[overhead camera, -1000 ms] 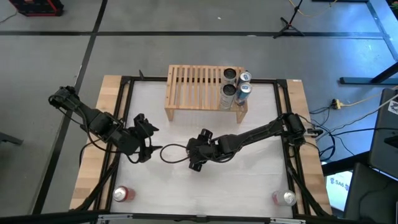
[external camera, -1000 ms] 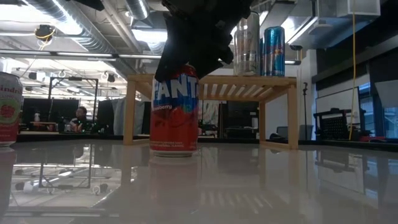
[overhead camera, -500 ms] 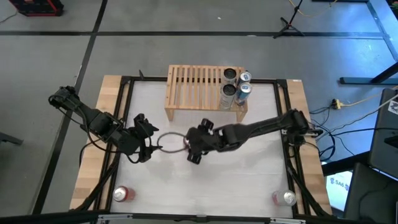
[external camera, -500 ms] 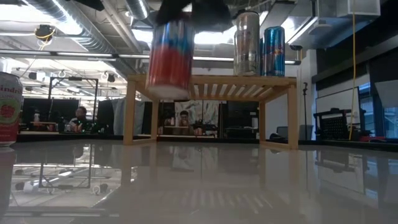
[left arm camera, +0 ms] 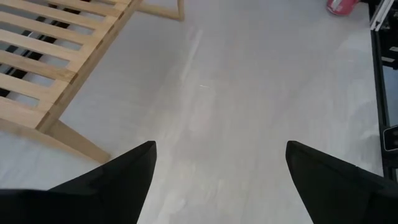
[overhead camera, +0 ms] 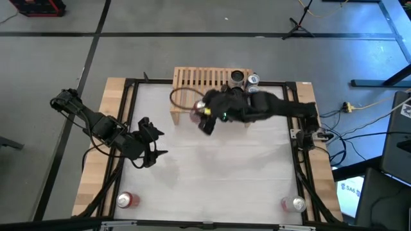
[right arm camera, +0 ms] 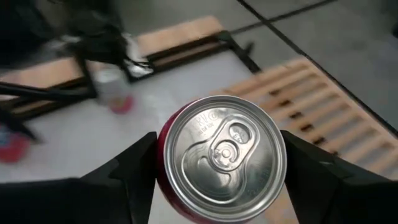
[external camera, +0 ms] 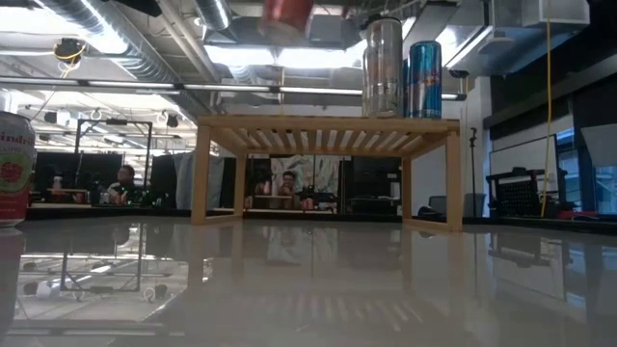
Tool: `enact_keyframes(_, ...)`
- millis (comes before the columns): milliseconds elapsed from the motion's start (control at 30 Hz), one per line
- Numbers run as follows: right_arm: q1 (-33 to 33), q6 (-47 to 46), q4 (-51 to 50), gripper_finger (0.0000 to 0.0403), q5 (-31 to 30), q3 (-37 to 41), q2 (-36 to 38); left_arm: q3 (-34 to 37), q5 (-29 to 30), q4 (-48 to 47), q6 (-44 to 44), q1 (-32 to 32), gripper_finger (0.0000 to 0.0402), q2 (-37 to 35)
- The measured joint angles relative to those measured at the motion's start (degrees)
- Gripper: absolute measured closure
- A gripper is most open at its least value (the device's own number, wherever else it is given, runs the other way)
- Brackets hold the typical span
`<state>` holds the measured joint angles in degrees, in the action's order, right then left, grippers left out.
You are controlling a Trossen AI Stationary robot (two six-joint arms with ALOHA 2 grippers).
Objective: Place canned beverage on shelf
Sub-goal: Put the top red soda can on the shelf
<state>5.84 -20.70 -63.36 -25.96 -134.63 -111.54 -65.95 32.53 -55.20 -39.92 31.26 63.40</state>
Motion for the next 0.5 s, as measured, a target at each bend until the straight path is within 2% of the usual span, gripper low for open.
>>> enact_keyframes(500,-14.09,3.14,-6.7,0.014,1.49,0.79,0.37,0.02,0.02,0.45,-0.08,-0.02,0.0054,0.0)
